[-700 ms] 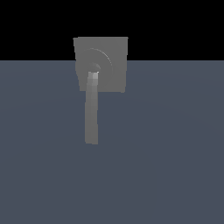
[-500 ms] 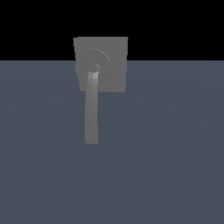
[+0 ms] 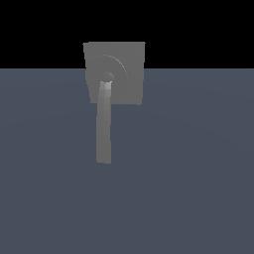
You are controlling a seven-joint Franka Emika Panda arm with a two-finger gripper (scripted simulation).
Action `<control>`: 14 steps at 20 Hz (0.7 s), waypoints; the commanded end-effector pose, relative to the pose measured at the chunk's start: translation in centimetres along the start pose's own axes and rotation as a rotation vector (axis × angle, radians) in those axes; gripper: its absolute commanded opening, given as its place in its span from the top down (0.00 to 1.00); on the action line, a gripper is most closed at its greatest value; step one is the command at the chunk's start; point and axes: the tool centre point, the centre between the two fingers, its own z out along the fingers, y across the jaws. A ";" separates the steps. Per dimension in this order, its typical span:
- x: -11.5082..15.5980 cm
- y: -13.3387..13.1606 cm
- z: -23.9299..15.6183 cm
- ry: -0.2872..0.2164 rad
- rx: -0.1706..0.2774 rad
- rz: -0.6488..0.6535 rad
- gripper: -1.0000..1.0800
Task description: Turn on the faucet by rotating a designated handle.
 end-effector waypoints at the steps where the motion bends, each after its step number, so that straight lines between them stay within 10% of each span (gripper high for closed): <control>1: 0.0 0.0 -0.1 0.004 -0.007 -0.005 1.00; 14: 0.6 -0.1 -2.3 0.101 -0.242 -0.184 1.00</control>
